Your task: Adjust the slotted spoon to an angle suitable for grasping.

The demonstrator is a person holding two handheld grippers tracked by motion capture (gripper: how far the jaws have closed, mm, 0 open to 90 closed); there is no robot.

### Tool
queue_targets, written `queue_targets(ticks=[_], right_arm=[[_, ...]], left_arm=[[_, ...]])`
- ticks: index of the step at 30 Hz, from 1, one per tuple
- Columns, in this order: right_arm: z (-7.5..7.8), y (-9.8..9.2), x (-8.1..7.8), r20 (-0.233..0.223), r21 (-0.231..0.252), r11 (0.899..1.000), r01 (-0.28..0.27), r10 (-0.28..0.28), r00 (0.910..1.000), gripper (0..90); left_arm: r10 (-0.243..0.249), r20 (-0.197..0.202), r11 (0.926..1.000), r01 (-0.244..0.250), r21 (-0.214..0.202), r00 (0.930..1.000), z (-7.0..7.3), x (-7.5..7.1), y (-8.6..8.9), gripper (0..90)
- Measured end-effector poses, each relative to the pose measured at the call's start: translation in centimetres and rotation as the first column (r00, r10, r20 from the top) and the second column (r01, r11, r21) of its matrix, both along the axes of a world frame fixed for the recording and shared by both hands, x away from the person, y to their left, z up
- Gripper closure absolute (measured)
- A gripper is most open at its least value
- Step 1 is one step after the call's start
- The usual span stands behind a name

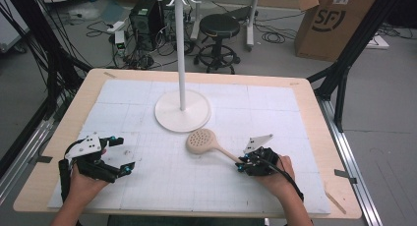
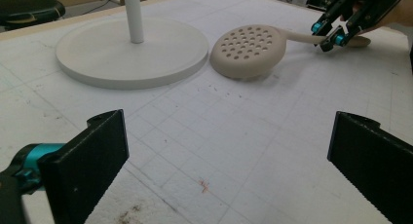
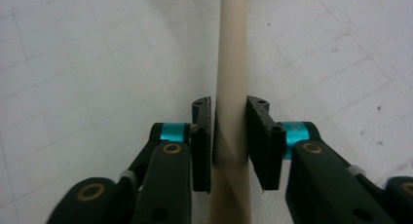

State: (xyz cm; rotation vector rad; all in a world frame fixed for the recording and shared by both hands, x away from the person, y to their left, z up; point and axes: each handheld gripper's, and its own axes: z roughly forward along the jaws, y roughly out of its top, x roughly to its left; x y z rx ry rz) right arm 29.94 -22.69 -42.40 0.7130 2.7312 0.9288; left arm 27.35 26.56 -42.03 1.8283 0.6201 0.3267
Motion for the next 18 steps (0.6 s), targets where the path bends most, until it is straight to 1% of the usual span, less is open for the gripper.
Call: queue_targets(ticks=[1, 3, 5, 10, 13, 14, 18], right_arm=[[0.1, 0.1, 0.0, 0.003, 0.014, 1.0, -0.004, 0.004, 1.0, 66.8], [0.5, 0.3, 0.2, -0.003, 0.026, 1.0, 0.0, 0.0, 1.0, 65.7], [0.7, 0.7, 0.4, 0.006, 0.02, 1.0, -0.001, 0.001, 1.0, 62.5], [0.7, 1.7, 1.3, 0.012, 0.016, 1.0, -0.004, 0.004, 0.9999, 59.4], [0.8, 2.3, 1.6, 0.007, 0.021, 1.0, -0.011, 0.01, 0.9999, 58.7], [0.9, 2.9, 2.0, 0.008, 0.016, 1.0, -0.015, 0.015, 0.9999, 57.1], [0.9, 4.1, 2.9, 0.005, 0.009, 1.0, -0.02, 0.02, 0.9998, 57.1]], left_arm=[[0.0, 0.0, 1.0, 0.0, 0.0, 1.0, 0.0, 0.0, 0.0, 1.8], [0.002, -0.001, 1.0, -0.002, 0.0, 1.0, 0.0, 0.0, 0.0, 1.8], [0.004, 0.0, 1.0, -0.004, 0.001, 1.0, 0.0, 0.0, 0.0, 1.8], [0.004, 0.001, 1.0, -0.004, 0.002, 1.0, 0.0, 0.0, 0.1, 1.8], [0.004, 0.0, 1.0, -0.004, 0.0, 1.0, 0.0, 0.0, 0.1, 1.8], [0.004, 0.001, 1.0, -0.004, 0.0, 1.0, 0.0, 0.0, 0.1, 1.8], [0.005, 0.001, 1.0, -0.005, -0.001, 1.0, 0.0, 0.0, 0.1, 1.8]])
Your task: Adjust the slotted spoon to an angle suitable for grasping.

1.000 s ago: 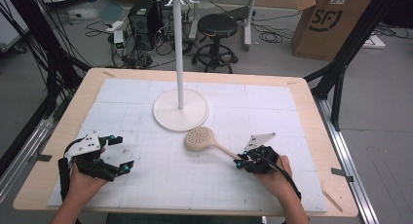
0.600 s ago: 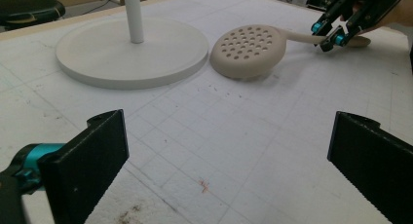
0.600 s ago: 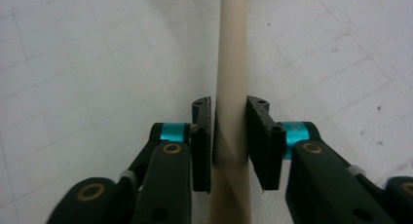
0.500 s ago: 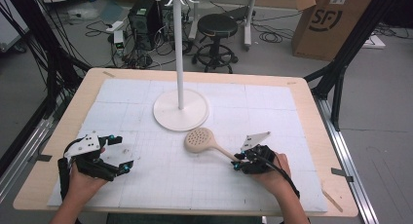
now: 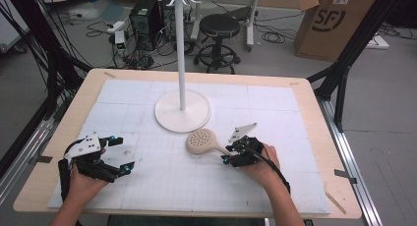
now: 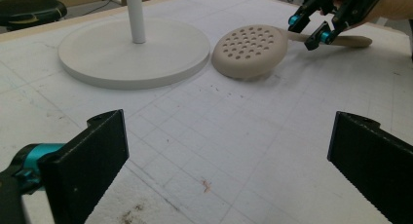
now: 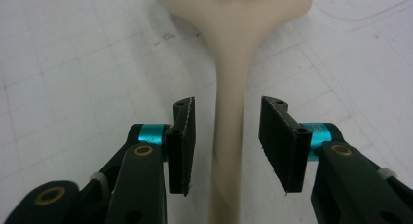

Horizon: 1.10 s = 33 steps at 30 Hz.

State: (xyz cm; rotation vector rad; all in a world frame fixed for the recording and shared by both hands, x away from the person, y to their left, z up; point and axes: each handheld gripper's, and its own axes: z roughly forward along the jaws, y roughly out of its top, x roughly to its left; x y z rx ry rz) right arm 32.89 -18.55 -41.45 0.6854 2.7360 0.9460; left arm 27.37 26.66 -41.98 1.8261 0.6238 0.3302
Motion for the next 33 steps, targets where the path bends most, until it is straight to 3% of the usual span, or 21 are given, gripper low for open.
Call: queue_targets(ticks=[5, 7, 9, 19, 26, 33], right_arm=[[0.3, 1.7, 1.1, -0.001, -0.016, 1.0, -0.009, 0.009, 1.0, 59.9], [0.3, 2.5, 1.4, 0.004, -0.042, 0.999, -0.024, 0.024, 0.9997, 68.7], [0.4, 3.0, 1.7, 0.001, -0.069, 0.997, -0.042, 0.043, 0.9991, 71.0], [0.7, 3.9, 1.5, -0.006, -0.049, 0.992, -0.114, 0.114, 0.9935, 72.3], [1.9, 8.0, 1.4, -0.003, -0.102, 0.971, -0.216, 0.217, 0.9761, 72.2], [1.9, 12.2, 1.6, -0.02, -0.103, 0.949, -0.298, 0.298, 0.9545, 72.2]], left_arm=[[0.001, 0.001, 1.0, -0.001, 0.003, 1.0, 0.0, 0.0, 0.0, 1.8], [0.002, 0.0, 1.0, -0.002, 0.004, 1.0, 0.0, 0.0, 0.0, 1.8], [0.004, 0.001, 1.0, -0.004, 0.008, 1.0, 0.0, 0.1, 0.0, 1.8], [0.01, 0.003, 0.9999, -0.01, 0.004, 0.9999, 0.0, 0.1, 0.2, 1.8], [0.011, 0.004, 0.9999, -0.011, 0.0, 0.9999, 0.3, 0.1, 0.1, 1.8], [0.004, 0.014, 1.0, -0.003, -0.002, 0.9999, 0.5, -0.1, 0.2, 1.8]])
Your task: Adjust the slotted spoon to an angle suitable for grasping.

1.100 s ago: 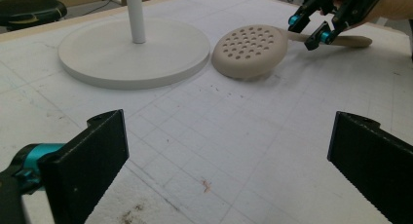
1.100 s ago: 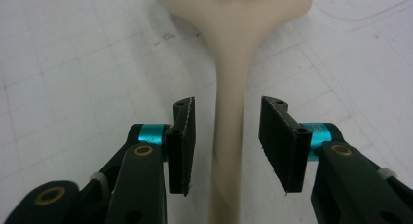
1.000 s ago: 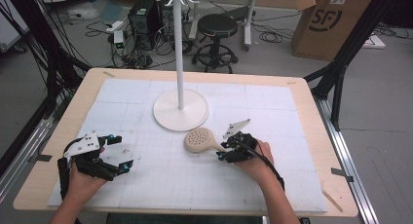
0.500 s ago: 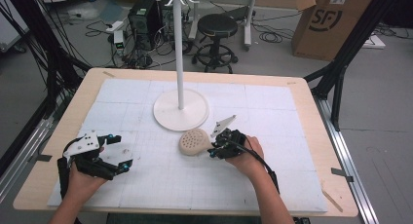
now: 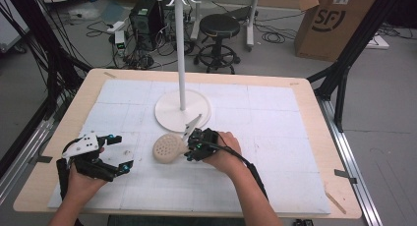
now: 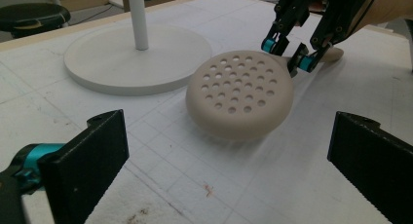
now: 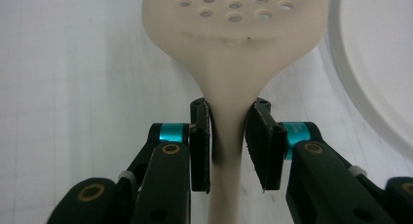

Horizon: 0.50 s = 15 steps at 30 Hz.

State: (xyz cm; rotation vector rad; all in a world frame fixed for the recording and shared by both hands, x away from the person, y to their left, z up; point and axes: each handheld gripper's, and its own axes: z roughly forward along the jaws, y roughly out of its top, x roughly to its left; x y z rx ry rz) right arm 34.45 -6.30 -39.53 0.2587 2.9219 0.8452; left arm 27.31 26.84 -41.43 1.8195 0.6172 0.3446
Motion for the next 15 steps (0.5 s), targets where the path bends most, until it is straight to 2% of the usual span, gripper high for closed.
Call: queue_targets(ticks=[9, 14, 15], right_arm=[[-0.4, 3.8, -0.2, -0.018, 0.009, 0.999, -0.047, 0.047, 0.9988, 72.1], [-0.9, 5.2, -0.5, -0.027, 0.0, 0.998, -0.058, 0.058, 0.998, 71.8], [-1.0, 5.3, -0.6, -0.028, -0.018, 0.998, -0.061, 0.061, 0.9978, 71.6]], left_arm=[[0.0, 0.002, 1.0, 0.0, 0.002, 1.0, 0.0, 0.0, 0.1, 1.8], [-0.001, 0.0, 1.0, 0.001, 0.003, 1.0, 0.0, -0.1, 0.0, 1.8], [-0.001, 0.0, 1.0, 0.001, 0.003, 1.0, 0.0, -0.1, 0.0, 1.8]])
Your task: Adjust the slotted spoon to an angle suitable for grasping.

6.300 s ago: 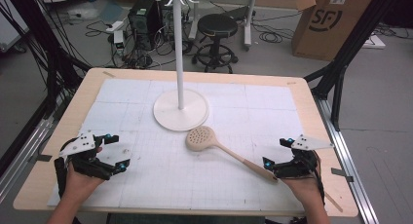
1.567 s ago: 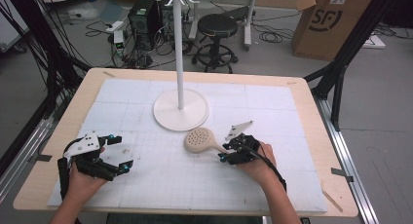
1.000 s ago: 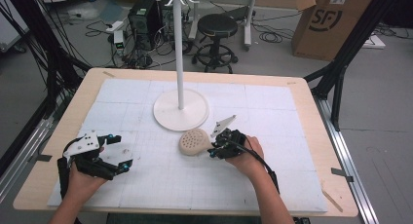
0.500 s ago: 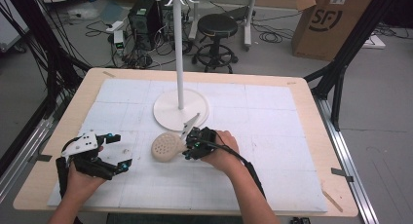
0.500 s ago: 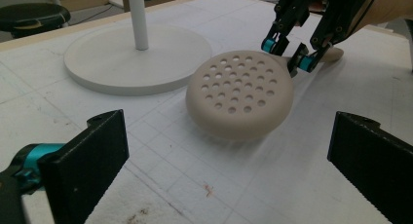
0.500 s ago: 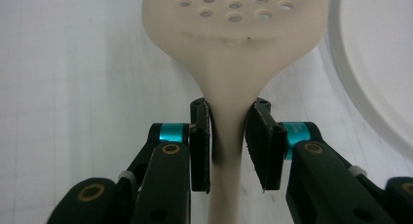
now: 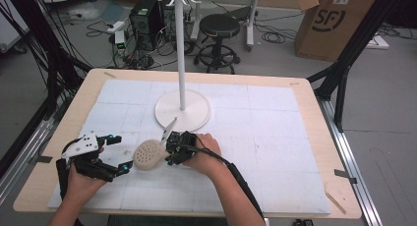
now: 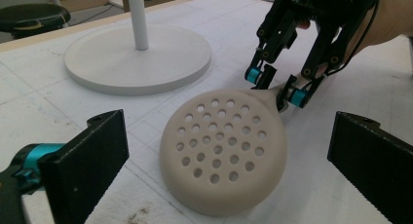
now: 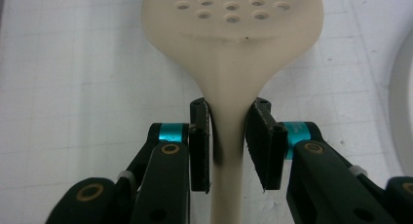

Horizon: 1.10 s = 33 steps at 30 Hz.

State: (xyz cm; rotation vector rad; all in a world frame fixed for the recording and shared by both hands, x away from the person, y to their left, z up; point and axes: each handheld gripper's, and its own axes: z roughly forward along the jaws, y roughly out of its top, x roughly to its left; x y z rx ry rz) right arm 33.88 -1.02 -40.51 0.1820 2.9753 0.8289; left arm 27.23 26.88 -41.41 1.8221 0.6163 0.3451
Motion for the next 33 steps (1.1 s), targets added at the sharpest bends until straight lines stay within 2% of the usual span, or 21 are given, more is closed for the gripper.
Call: queue_targets(ticks=[4, 5, 6, 9, 12, 14, 16, 19, 22, 24, 25, 27, 31, 32, 33], right_arm=[[-0.1, -0.2, 0.0, -0.011, 0.013, 1.0, 0.013, -0.012, 0.9999, 69.4], [0.0, -0.4, 0.2, -0.003, 0.023, 0.999, 0.022, -0.022, 0.9998, 62.4], [0.1, -0.6, 0.2, -0.016, 0.016, 0.999, 0.034, -0.033, 0.9993, 61.7], [0.1, -1.7, 0.2, -0.006, 0.014, 0.999, 0.038, -0.038, 0.9993, 61.1], [0.0, -2.7, 0.2, -0.014, 0.013, 0.999, 0.052, -0.052, 0.9986, 60.8], [0.1, -4.2, 0.0, -0.024, 0.022, 0.998, 0.063, -0.063, 0.9978, 60.5], [0.1, -4.7, -0.2, -0.023, 0.021, 0.998, 0.065, -0.065, 0.9977, 60.1], [-0.4, -7.1, -0.7, -0.032, 0.011, 0.997, 0.075, -0.075, 0.9967, 59.9], [-0.9, -8.4, -0.6, -0.049, 0.021, 0.996, 0.092, -0.091, 0.9946, 61.1], [-0.9, -8.6, -0.6, -0.058, 0.031, 0.995, 0.091, -0.089, 0.9944, 63.0], [-1.0, -8.4, -0.6, -0.048, 0.039, 0.998, 0.058, -0.056, 0.9973, 74.2], [-0.8, -7.7, -0.9, -0.01, 0.009, 1.0, 0.015, -0.015, 0.9998, 75.0], [-0.8, -7.3, -0.8, 0.007, 0.011, 1.0, -0.002, 0.002, 1.0, 75.5], [-0.8, -6.7, -0.9, 0.022, 0.018, 1.0, -0.01, 0.01, 0.9997, 75.6], [-0.8, -6.3, -0.9, 0.018, 0.016, 1.0, -0.008, 0.008, 0.9998, 75.6]], left_arm=[[0.002, 0.002, 1.0, -0.002, 0.002, 1.0, 0.0, -0.1, 0.0, 1.8], [0.002, 0.0, 1.0, -0.002, 0.003, 1.0, 0.0, -0.1, 0.0, 1.8], [0.0, 0.001, 1.0, 0.0, 0.005, 1.0, 0.0, -0.1, 0.0, 1.8], [0.003, 0.003, 1.0, -0.003, 0.003, 1.0, 0.0, -0.2, 0.1, 1.8], [0.007, -0.001, 1.0, -0.007, 0.002, 1.0, -0.1, -0.2, 0.2, 1.8], [0.007, 0.0, 1.0, -0.007, 0.001, 1.0, -0.1, -0.2, 0.2, 1.8], [0.008, -0.001, 1.0, -0.008, 0.003, 1.0, -0.1, -0.2, 0.3, 1.8], [0.006, -0.003, 1.0, -0.006, 0.007, 1.0, -0.1, -0.1, 0.1, 1.8], [0.006, -0.004, 0.9999, -0.006, 0.008, 1.0, -0.2, -0.1, 0.0, 1.8], [0.006, -0.005, 0.9999, -0.006, 0.011, 1.0, -0.2, -0.1, -0.1, 1.8], [0.006, -0.001, 0.9999, -0.006, 0.013, 1.0, -0.2, -0.1, -0.1, 1.8], [0.007, 0.002, 0.9999, -0.007, 0.009, 1.0, -0.1, -0.2, -0.1, 1.8], [0.008, 0.001, 0.9999, -0.008, 0.009, 1.0, -0.1, -0.1, 0.0, 1.8], [0.008, 0.002, 0.9999, -0.008, 0.008, 1.0, -0.1, -0.1, -0.1, 1.8], [0.006, 0.001, 0.9999, -0.006, 0.01, 1.0, -0.1, -0.1, 0.0, 1.8]])
